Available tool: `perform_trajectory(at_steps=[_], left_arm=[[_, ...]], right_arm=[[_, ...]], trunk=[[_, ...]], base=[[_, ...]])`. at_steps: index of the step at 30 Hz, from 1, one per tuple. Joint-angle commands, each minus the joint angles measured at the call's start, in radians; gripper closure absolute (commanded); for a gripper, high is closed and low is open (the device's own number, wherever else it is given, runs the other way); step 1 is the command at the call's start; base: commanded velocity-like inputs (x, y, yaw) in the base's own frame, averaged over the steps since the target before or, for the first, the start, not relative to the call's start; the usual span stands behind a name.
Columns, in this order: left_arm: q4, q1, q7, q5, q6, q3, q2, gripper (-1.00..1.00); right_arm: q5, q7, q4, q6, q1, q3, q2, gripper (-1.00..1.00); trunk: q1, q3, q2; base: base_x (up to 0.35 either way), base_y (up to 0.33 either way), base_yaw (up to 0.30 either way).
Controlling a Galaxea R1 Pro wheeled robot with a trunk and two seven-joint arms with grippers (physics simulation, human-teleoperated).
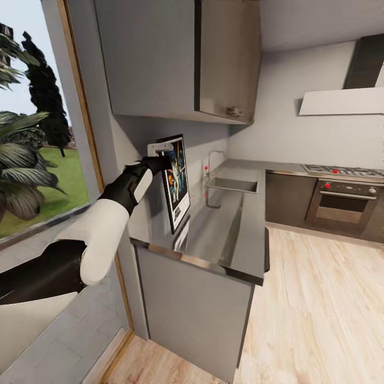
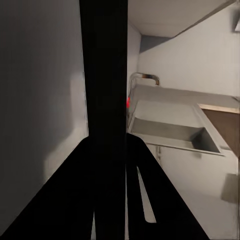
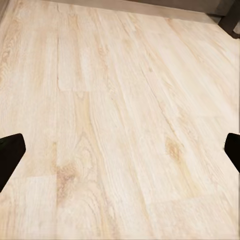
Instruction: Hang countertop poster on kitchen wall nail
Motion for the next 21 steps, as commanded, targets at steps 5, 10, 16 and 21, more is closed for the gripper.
perform_trajectory(at_steps=[5,10,16,21], left_arm=[[-0.001,-0.001,-0.002,0.001,0.006,0.004,-0.001,1.00],[-0.002,-0.001,-0.003,0.001,0.006,0.004,-0.001,1.00],[-0.003,-0.001,-0.003,0.001,0.006,0.002,-0.001,1.00],[-0.003,-0.001,-0.004,0.001,0.006,0.001,-0.001,1.00]], right_arm=[[0.003,-0.003,0.001,-0.003,-0.001,0.000,0.000,-1.00],[0.003,-0.003,0.001,-0.003,0.000,0.001,0.001,-1.00],[0.003,-0.004,0.001,-0.003,-0.001,0.000,0.000,-1.00],[0.004,-0.004,0.001,-0.003,-0.001,0.000,0.001,-1.00]], trunk=[[0.000,-0.001,-0.001],[0.000,-0.001,-0.001],[0.000,-0.001,-0.001],[0.000,-0.001,-0.001]], base=[[-0.139,-0.207,0.079],[-0.061,-0.116,0.239],[-0.133,-0.233,0.131],[-0.166,-0.273,0.100]])
